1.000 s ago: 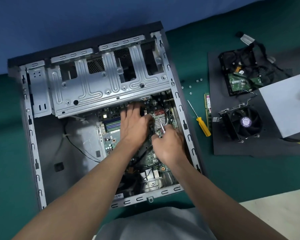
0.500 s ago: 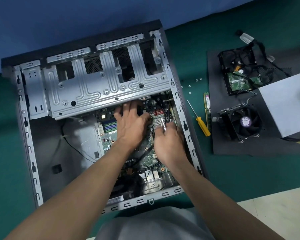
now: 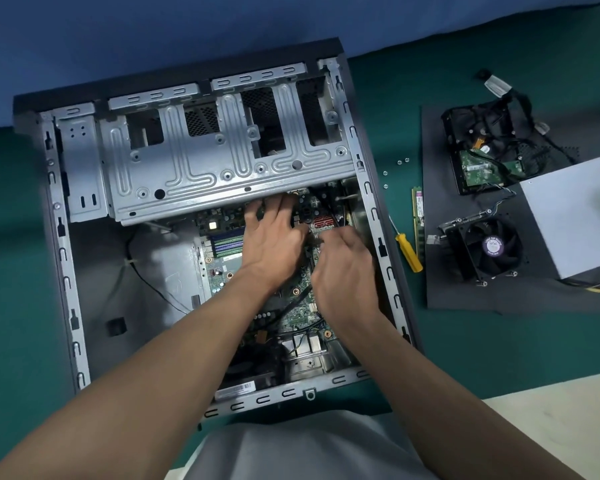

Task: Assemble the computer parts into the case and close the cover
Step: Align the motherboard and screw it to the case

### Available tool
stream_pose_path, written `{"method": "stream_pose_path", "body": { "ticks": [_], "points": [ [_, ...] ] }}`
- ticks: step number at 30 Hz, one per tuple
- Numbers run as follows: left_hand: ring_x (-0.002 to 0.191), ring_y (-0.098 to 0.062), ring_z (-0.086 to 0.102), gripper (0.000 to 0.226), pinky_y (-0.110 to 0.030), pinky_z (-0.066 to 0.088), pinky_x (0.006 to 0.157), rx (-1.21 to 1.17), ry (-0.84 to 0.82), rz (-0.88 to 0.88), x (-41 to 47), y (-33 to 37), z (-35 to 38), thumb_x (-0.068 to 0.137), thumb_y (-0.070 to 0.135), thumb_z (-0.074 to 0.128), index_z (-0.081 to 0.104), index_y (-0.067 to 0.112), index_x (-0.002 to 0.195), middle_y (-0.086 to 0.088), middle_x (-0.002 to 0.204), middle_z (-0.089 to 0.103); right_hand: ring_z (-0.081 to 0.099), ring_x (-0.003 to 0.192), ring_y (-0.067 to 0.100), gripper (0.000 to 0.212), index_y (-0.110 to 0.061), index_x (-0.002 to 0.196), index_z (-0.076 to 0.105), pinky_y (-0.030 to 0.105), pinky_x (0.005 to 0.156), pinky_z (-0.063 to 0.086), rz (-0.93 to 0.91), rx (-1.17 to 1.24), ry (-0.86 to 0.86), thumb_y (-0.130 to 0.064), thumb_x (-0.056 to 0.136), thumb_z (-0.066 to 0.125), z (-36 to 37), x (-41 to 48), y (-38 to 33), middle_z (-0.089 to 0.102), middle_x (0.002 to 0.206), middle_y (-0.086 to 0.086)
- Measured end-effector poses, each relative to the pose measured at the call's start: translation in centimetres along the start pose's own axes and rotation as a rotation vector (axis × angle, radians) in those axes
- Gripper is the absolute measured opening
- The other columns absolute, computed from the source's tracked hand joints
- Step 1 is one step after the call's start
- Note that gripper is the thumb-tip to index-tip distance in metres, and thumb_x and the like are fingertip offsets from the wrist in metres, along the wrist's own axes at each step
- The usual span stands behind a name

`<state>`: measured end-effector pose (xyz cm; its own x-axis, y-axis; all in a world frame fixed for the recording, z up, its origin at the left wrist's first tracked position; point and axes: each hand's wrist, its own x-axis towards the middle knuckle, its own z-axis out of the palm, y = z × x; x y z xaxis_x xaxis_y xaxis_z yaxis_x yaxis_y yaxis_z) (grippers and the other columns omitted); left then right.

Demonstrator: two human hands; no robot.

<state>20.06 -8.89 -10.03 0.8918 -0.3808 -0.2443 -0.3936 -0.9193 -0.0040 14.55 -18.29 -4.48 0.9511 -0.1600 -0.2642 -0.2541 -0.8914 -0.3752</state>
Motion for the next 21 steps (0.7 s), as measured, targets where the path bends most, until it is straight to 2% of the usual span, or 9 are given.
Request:
{"method": "stream_pose_path", "body": {
  "ticks": [3, 6, 10, 13, 14, 17, 21],
  "points": [
    [0.129, -0.023, 0.039, 0.009, -0.046, 0.003, 0.1, -0.024, -0.016, 0.01, 0.2, -0.2, 0.1, 0.084, 0.028, 0.068, 0.074, 0.031, 0.09, 0.0, 0.125, 0.054, 0.06, 0.085, 0.02, 0.032, 0.0, 0.115, 0.057, 0.027, 0.081, 0.053, -0.008, 0.014, -0.002, 0.002, 0.083, 0.058, 0.0, 0.4, -0.1, 0.06, 0.107, 0.014],
    [0.127, -0.023, 0.044, 0.017, -0.048, 0.0, 0.1, -0.026, -0.047, 0.034, 0.4, -0.4, -0.1, 0.083, 0.027, 0.069, 0.074, 0.035, 0.097, 0.0, 0.123, 0.056, 0.057, 0.094, 0.02, 0.037, -0.003, 0.122, 0.047, 0.029, 0.087, 0.051, -0.03, -0.032, -0.033, 0.0, 0.086, 0.051, -0.2, 1.1, 0.0, 0.056, 0.112, 0.013],
    [0.131, -0.025, 0.036, 0.028, -0.054, 0.006, 0.104, -0.068, -0.064, 0.051, 0.5, -0.7, -0.2, 0.079, 0.024, 0.072, 0.073, 0.038, 0.103, -0.003, 0.13, 0.052, 0.055, 0.094, 0.019, 0.039, -0.003, 0.123, 0.042, 0.029, 0.087, 0.049, -0.063, -0.073, -0.062, 0.001, 0.086, 0.054, -0.5, 1.8, 0.1, 0.055, 0.11, 0.011],
    [0.134, -0.025, 0.03, 0.031, -0.052, 0.007, 0.1, -0.094, -0.049, 0.073, 0.5, -1.0, -0.2, 0.078, 0.031, 0.075, 0.071, 0.042, 0.107, -0.004, 0.137, 0.047, 0.048, 0.086, 0.014, 0.041, -0.004, 0.124, 0.04, 0.022, 0.082, 0.046, -0.078, -0.068, -0.072, 0.006, 0.085, 0.051, -0.4, 2.0, 0.0, 0.054, 0.107, 0.009],
    [0.134, -0.025, 0.029, 0.032, -0.052, 0.007, 0.099, -0.091, -0.049, 0.081, 0.6, -1.0, -0.3, 0.077, 0.032, 0.075, 0.071, 0.042, 0.107, -0.004, 0.137, 0.046, 0.046, 0.085, 0.014, 0.041, -0.004, 0.124, 0.039, 0.024, 0.083, 0.047, -0.085, -0.075, -0.073, 0.007, 0.085, 0.049, -0.4, 2.0, -0.1, 0.054, 0.106, 0.009],
    [0.134, -0.027, 0.027, 0.033, -0.053, 0.009, 0.097, -0.097, -0.066, 0.093, 0.7, -1.1, -0.3, 0.075, 0.027, 0.076, 0.072, 0.039, 0.106, -0.006, 0.137, 0.045, 0.052, 0.09, 0.022, 0.038, 0.001, 0.12, 0.042, 0.034, 0.086, 0.048, -0.097, -0.062, -0.082, 0.009, 0.084, 0.049, -0.2, 2.1, 0.0, 0.054, 0.104, 0.013],
    [0.134, -0.025, 0.025, 0.024, -0.051, 0.008, 0.094, -0.103, -0.068, 0.105, 0.7, -1.4, -0.3, 0.076, 0.03, 0.075, 0.074, 0.036, 0.098, -0.005, 0.135, 0.047, 0.05, 0.096, 0.036, 0.028, 0.008, 0.11, 0.048, 0.036, 0.08, 0.037, -0.058, 0.083, -0.088, 0.009, 0.082, 0.053, -0.1, 2.5, 0.0, 0.051, 0.106, 0.024]
  ]
}}
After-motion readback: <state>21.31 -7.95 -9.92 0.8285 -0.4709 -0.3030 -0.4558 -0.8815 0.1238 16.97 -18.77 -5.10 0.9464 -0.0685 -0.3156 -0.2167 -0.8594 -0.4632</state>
